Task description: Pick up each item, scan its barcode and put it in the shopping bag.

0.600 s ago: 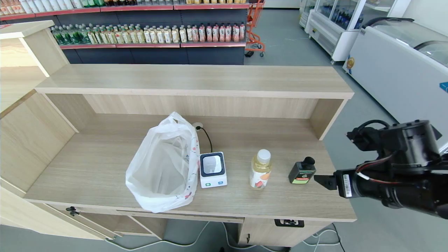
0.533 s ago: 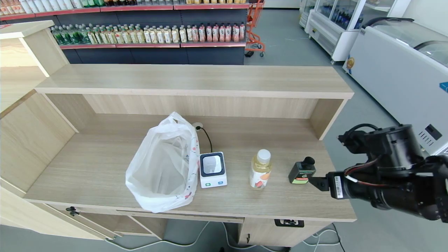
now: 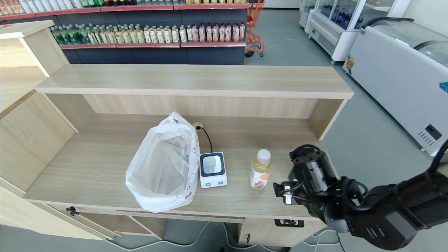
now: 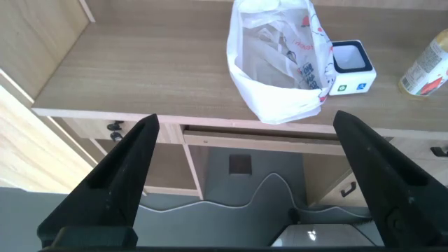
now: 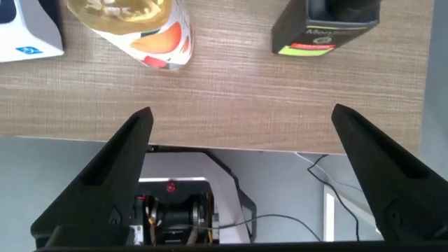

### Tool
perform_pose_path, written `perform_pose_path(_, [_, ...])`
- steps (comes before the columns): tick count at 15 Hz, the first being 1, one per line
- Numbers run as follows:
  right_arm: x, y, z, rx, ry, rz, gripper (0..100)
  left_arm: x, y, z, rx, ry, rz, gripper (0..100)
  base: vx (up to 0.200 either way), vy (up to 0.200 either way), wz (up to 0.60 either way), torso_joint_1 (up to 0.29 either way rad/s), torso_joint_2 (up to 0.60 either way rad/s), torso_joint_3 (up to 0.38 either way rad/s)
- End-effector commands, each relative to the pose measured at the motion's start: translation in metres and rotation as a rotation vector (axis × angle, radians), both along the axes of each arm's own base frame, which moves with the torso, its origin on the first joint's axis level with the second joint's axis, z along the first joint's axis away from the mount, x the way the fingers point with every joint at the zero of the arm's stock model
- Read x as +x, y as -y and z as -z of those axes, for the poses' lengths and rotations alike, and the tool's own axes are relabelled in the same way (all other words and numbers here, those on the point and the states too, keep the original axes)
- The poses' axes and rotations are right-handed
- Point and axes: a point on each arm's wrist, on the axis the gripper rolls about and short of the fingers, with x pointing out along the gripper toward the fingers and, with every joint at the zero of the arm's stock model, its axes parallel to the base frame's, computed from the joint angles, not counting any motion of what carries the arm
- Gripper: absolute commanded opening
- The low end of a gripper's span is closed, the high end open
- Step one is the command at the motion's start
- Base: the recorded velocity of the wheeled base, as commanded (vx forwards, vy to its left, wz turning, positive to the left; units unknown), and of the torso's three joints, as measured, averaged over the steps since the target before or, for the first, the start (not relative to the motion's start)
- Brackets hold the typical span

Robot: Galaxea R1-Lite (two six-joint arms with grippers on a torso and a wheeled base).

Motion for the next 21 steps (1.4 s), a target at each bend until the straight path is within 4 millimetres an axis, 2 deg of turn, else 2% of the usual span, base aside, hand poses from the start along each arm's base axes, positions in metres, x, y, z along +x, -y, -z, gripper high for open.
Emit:
perform_pose_path(1, [0.010, -0.012, 0.027, -0.040, -0.019, -0.017, 100, 0.000, 0.000, 0.000, 0.000, -0.001, 0.000, 100, 0.000, 0.000, 0.00, 0.000, 0.00, 0.000])
perform_pose_path(6, [0.027, -0.028, 0.038, -0.016, 0.080, -0.059, 100, 0.000, 0.000, 0.000, 0.000, -0.001, 0.000, 100, 0.000, 0.000, 0.00, 0.000, 0.00, 0.000])
perform_pose_path(14, [0.059, -0.054, 0.060, -0.013, 0.153, -0.082, 100, 0.000, 0.000, 0.000, 0.000, -0.001, -0.002, 100, 0.000, 0.000, 0.00, 0.000, 0.00, 0.000])
perform_pose_path(21, [0.078, -0.075, 0.080, -0.037, 0.203, -0.117, 100, 0.000, 0.000, 0.000, 0.000, -0.001, 0.000, 100, 0.000, 0.000, 0.00, 0.000, 0.00, 0.000])
